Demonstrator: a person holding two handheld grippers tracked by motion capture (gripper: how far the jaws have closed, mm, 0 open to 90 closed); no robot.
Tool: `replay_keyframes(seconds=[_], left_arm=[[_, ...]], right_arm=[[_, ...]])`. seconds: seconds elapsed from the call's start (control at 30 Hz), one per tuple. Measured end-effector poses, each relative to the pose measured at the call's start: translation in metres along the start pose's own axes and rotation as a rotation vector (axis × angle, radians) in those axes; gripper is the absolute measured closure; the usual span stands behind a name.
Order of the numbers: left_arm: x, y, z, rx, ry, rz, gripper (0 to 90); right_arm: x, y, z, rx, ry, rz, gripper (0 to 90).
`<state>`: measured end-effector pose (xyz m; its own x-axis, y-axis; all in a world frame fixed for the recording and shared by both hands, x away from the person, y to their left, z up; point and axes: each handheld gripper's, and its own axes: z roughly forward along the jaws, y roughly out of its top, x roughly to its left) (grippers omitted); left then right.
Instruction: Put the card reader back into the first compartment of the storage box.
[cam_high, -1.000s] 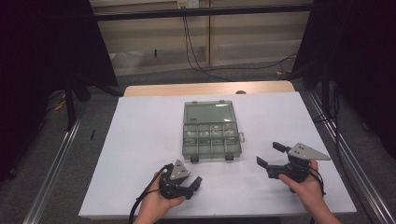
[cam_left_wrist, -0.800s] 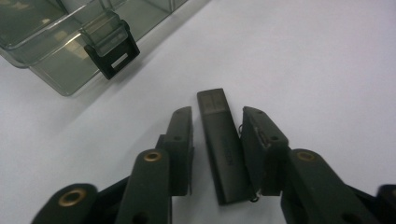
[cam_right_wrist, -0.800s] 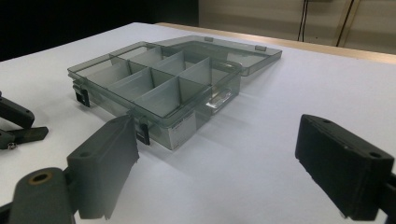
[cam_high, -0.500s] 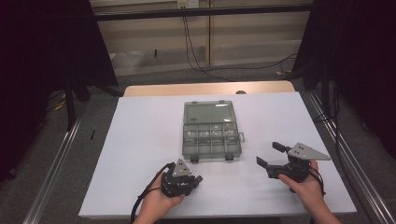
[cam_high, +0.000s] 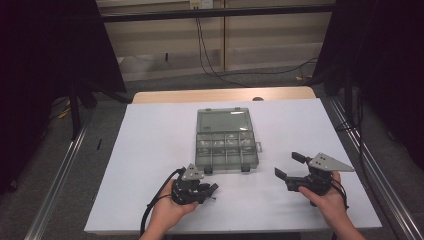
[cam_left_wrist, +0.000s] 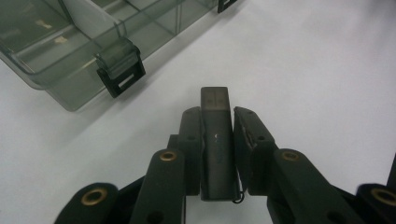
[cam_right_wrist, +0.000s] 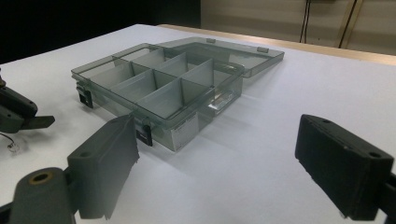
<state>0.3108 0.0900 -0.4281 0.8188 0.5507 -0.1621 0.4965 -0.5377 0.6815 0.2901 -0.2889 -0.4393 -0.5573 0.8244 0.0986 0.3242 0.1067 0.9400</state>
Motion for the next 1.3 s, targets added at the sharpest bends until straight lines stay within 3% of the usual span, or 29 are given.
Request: replay_keyframes(seconds=[0.43, 1.3], left_arm=[[0.004, 0.02, -0.01, -0.008, -0.024, -0.015, 74.1], [0.027, 0.06, -0.023, -0.011, 0.016, -0.064, 74.1]], right_arm=[[0.0, 0.0, 0.0, -0.003, 0.002, 0.0, 12.5], [0.0, 0.001, -0.001, -0.01, 0.005, -0.002, 12.5]])
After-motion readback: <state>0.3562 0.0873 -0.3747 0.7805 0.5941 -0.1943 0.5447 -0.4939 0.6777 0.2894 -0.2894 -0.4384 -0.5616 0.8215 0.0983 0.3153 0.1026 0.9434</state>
